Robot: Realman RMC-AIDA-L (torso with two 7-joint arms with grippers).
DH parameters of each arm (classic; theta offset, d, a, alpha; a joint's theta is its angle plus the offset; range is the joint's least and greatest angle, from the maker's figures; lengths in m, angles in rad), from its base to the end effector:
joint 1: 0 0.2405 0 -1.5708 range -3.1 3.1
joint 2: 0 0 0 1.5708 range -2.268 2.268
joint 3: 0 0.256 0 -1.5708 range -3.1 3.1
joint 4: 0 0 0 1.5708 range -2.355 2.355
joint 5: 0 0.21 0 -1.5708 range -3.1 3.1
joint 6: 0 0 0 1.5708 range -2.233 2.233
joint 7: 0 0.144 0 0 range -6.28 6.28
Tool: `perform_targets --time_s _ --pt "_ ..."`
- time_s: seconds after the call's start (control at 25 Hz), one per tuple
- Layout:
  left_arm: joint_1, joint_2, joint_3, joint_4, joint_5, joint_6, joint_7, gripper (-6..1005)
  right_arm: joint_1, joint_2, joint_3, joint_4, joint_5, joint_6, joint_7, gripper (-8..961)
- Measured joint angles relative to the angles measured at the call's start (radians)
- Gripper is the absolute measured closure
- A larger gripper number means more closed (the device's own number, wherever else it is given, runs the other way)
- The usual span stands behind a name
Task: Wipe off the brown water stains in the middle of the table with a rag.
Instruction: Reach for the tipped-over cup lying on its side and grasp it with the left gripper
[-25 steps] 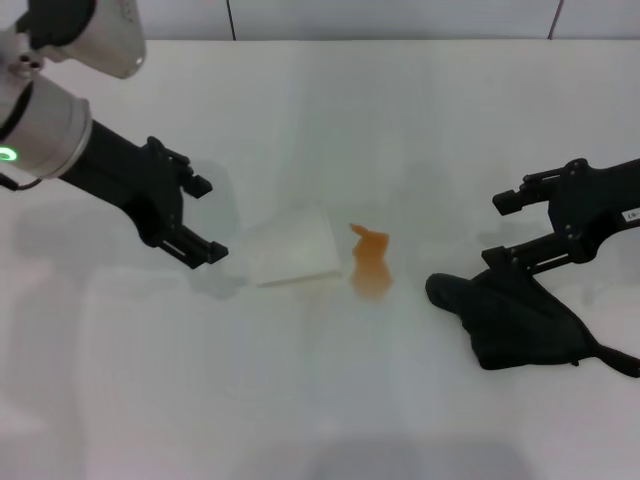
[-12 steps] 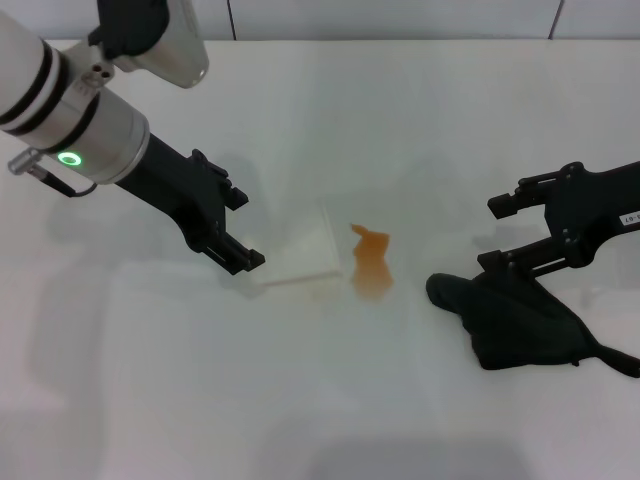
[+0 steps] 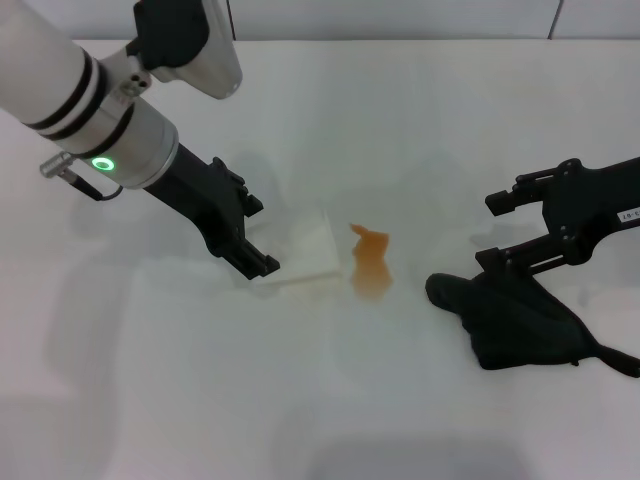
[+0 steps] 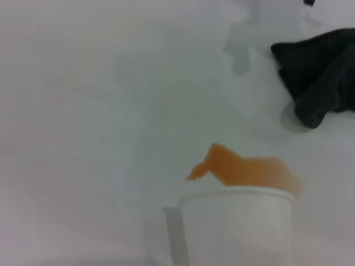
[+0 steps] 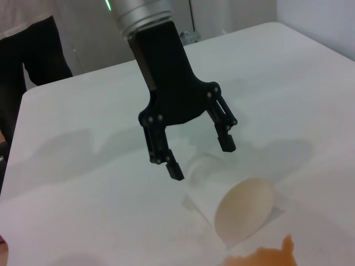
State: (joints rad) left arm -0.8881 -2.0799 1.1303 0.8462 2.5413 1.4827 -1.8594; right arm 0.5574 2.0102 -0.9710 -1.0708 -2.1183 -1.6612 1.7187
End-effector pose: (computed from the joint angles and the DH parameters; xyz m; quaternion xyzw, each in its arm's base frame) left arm -0.1714 0.3922 -0.0305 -0.9825 -0.1013 0.1486 0.0483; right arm 0.2145 0.3485 0.0421 -0.9838 0.1454 0.0700 0.0787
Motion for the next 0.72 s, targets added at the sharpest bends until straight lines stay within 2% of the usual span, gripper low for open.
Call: perform_targets --time_s 0.28,0.72 --pt "-0.001 0.0 0.053 -0.009 0.003 -0.05 -0.004 116 0.0 0.001 0.0 0.0 0.0 0.002 -0.001 160" --pt "-0.026 0.0 0.059 -0.088 -0.002 -0.112 0.013 118 -0.001 0.001 -0.003 0.0 0.0 0.006 -0.001 161"
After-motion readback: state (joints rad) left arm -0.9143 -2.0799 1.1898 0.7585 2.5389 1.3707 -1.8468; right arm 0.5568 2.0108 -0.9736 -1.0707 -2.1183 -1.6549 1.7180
